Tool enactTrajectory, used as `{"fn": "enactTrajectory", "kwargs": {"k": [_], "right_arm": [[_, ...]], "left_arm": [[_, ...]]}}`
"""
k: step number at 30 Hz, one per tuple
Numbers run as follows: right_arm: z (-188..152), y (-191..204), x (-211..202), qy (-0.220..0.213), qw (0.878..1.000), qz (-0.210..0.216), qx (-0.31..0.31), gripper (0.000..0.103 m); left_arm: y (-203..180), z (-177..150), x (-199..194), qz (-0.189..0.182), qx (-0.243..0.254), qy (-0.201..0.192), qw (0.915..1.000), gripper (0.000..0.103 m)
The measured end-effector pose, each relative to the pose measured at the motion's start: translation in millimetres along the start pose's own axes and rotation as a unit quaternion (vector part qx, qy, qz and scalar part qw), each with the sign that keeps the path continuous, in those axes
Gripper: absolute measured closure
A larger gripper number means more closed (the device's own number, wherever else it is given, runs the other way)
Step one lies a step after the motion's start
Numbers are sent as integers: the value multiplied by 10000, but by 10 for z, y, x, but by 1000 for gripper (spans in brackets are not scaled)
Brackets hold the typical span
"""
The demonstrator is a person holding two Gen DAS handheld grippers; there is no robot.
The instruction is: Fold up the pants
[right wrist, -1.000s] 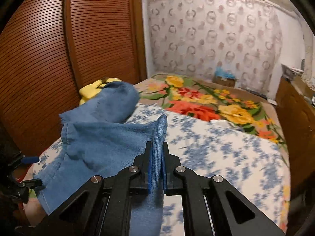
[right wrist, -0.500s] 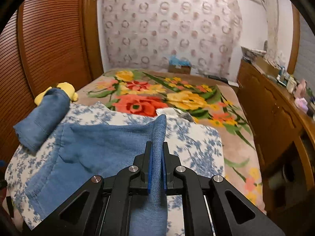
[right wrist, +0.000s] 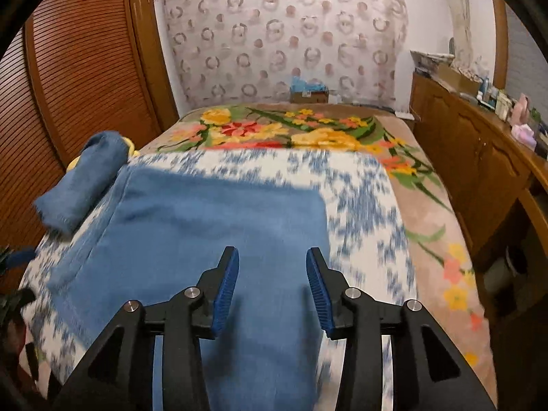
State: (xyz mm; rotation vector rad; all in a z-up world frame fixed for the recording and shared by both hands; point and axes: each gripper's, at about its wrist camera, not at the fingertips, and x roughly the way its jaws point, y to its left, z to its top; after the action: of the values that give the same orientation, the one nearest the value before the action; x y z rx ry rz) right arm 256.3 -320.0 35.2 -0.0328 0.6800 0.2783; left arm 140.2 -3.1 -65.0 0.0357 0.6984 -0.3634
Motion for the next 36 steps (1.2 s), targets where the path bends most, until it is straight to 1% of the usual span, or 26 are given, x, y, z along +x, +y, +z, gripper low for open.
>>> {"fn": "enactTrajectory", "kwargs": {"k": [2, 5, 8, 10, 14, 18, 22, 23, 25, 27, 30, 36], "right_arm": [[-120, -16, -149, 21, 10000, -4, 52, 57], [-270, -42, -301, 80, 9998, -156, 114, 52], [-394, -37, -385, 198, 9991, -319, 200, 52], [-459, -38, -453, 234, 9987, -255, 362, 52], [-496, -58, -520, 213, 9980, -167, 566, 52], [-571, -16, -540, 260, 9975, -105, 644, 52], [-602, -30, -536, 273, 9975, -83, 654, 52], [-689, 11, -528, 259, 9974, -88, 663, 52], [-695, 24, -501, 262, 9975, -57, 649, 52], [-695, 26, -466, 270, 9976, -15, 632, 52], [-728, 2, -424, 268, 9975, 42, 654, 52], [-790, 14, -415, 204, 9972, 53, 720, 52]], "left_arm": [[-61, 12, 65, -53, 21, 28, 10000, 24], [-139, 30, 148, -98, 46, 70, 9999, 24], [-196, 52, 256, -104, 54, 148, 9998, 24], [-231, 79, 306, -99, 65, 182, 9998, 24], [-309, 138, 293, -132, 77, 98, 9998, 24], [-398, 239, 259, -137, 136, -50, 9998, 24], [-517, 309, 287, -183, 278, -54, 9994, 24], [-547, 321, 305, -200, 318, -41, 9993, 24], [-607, 297, 380, -255, 410, 11, 9988, 24], [-647, 251, 487, -230, 489, 199, 9983, 24], [-662, 165, 600, -203, 499, 378, 9978, 24], [-692, 106, 654, -102, 590, 437, 9973, 24]]}}
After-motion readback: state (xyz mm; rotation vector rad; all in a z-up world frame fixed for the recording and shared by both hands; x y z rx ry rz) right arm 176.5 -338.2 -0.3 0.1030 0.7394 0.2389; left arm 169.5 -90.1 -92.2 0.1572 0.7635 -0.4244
